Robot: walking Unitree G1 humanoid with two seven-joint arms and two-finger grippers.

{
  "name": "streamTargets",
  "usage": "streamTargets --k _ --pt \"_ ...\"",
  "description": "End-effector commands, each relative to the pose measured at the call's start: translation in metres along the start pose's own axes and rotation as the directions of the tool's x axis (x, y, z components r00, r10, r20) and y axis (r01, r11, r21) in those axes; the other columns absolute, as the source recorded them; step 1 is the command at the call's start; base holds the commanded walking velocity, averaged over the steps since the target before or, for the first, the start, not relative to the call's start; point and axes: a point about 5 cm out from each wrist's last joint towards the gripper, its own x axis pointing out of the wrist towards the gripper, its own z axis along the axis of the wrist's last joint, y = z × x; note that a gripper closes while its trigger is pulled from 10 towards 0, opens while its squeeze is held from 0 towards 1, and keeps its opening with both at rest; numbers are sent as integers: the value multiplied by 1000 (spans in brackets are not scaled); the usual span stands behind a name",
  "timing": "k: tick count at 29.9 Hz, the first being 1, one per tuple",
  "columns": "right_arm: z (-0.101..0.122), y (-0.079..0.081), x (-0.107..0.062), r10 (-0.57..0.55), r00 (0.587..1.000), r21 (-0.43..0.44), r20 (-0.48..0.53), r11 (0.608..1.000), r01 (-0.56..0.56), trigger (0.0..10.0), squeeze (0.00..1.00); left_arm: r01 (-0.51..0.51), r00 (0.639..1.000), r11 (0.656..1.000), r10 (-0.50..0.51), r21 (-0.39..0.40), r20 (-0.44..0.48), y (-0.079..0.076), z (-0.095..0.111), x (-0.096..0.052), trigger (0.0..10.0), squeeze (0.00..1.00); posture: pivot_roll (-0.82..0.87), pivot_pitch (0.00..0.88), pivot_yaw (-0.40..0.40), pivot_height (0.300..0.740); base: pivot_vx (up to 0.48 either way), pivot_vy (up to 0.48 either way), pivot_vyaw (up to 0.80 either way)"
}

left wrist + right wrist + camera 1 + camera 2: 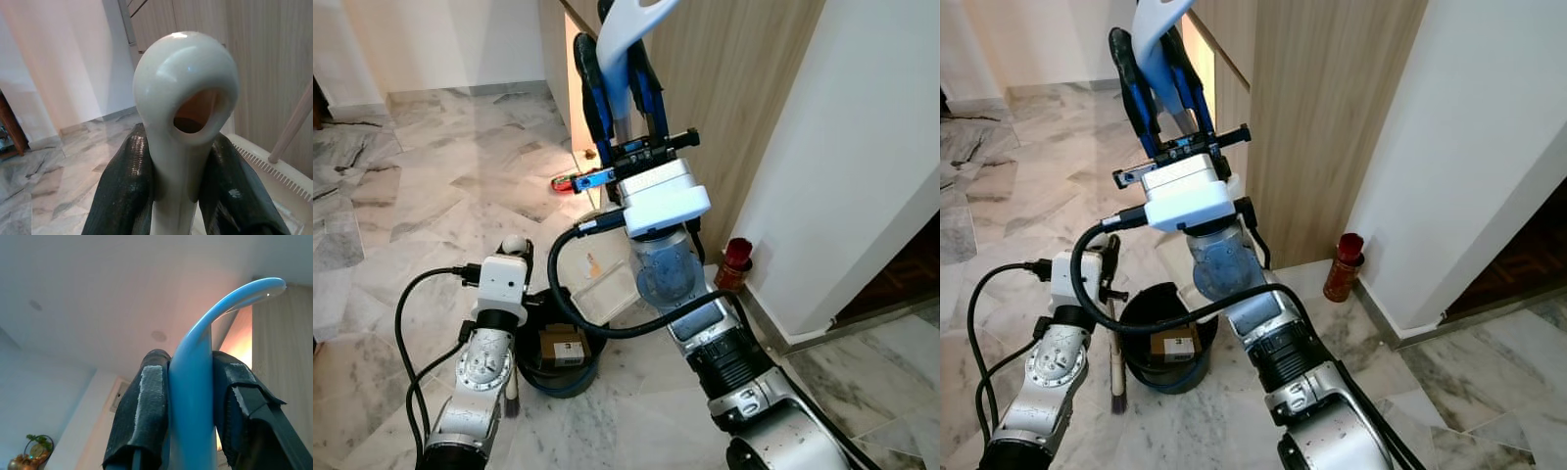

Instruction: Sweep floor

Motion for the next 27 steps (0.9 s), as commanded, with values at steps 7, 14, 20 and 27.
streamTargets --k 7,14,20,27 --pt "23 9 11 -112 990 80 88 991 105 10000 0 2 998 1000 -2 1 70 -2 12 4 10000 0 152 0 -70 740 0 0 0" --pt "33 11 11 -93 983 57 156 995 85 10000 0 1 997 1000 -2 7 72 0 11 3 10000 0 155 0 -72 740 0 0 0" --pt "39 14 11 -63 977 15 201 998 62 10000 0 4 997 1000 -4 10 71 -1 10 4 10000 0 153 0 -71 740 0 0 0" --pt "50 22 9 -15 959 -51 284 998 30 10000 0 10 997 1000 -11 18 72 -2 10 4 10000 0 158 0 -74 740 0 0 0"
